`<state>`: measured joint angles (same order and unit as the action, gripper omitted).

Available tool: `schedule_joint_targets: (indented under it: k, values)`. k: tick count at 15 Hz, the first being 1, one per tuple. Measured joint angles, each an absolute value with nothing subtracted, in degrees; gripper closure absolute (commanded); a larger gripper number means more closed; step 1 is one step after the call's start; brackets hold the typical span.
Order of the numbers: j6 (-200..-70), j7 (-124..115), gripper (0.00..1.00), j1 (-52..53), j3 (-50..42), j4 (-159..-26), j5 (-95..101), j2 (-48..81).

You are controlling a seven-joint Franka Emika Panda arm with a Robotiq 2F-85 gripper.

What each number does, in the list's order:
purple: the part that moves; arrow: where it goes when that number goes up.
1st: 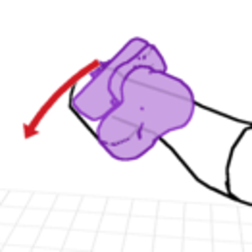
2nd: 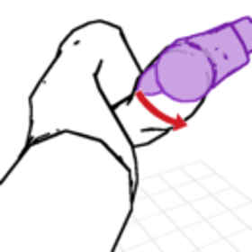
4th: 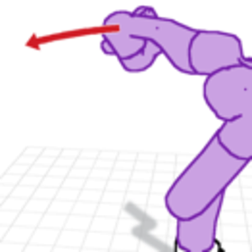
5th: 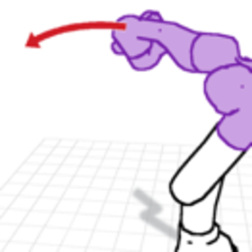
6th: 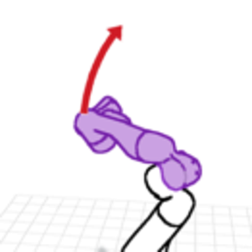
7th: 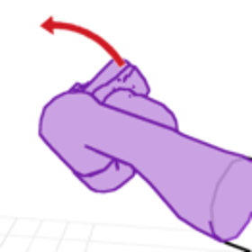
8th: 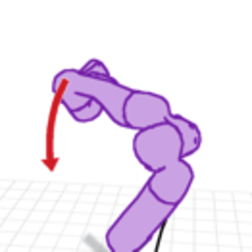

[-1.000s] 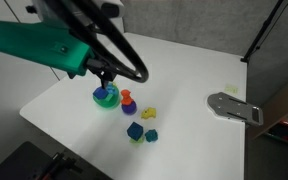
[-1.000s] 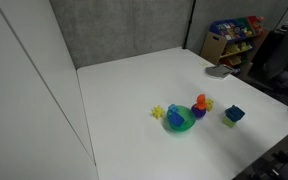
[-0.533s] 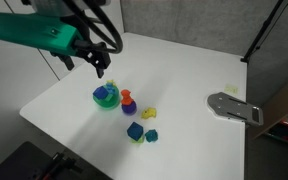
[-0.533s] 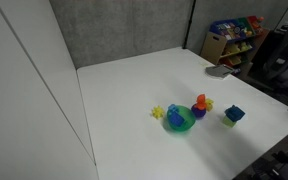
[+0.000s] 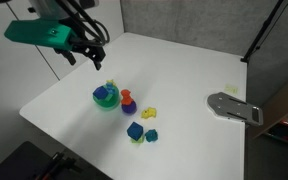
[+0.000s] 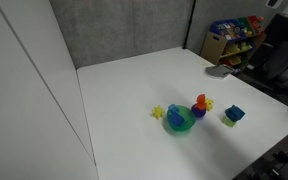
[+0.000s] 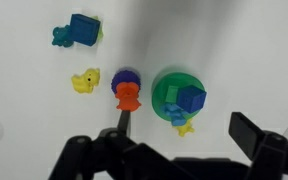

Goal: Pick up the blue block from the green bowl and put it on the table

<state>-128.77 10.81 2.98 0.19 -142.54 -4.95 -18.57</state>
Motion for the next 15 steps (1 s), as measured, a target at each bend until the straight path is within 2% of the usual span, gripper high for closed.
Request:
schedule_joint_targets:
  k: [7, 15]
  values:
    - [-139.12, 3.41, 0.00, 4.61, 5.17, -142.46, -2.60, -9.97]
    - [-145.61, -2.60, 0.00, 6.11, 6.93, -141.52, 0.70, 1.67]
